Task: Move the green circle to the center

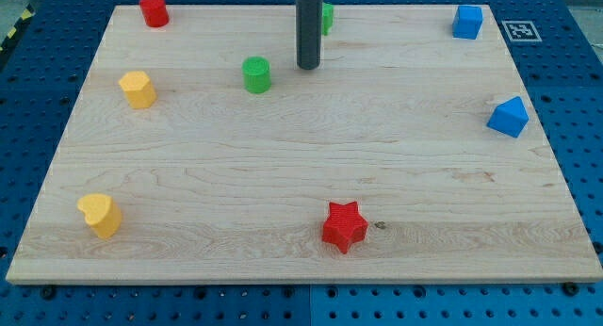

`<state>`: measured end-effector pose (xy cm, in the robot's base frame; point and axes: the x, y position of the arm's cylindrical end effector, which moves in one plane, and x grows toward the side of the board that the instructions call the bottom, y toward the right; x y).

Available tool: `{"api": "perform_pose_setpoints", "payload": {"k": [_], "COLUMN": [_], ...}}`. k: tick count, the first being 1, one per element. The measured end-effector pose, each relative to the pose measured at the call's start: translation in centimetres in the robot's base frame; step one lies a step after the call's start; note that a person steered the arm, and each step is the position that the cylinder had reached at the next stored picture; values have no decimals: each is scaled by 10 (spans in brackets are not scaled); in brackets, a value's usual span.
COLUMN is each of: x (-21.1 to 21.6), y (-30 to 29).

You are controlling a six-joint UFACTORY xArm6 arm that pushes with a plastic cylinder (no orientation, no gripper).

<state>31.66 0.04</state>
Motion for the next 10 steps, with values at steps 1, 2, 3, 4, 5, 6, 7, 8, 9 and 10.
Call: {"api": "perform_pose_setpoints", "payload": {"k": [1,2,3,4,5,6,7,8,9,10], "x": [-12,-11,-2,10,21,37,50,53,53,55], "y": [-41,-102,-127,-121,-89,-53,-39,-39,-39,-59]}}
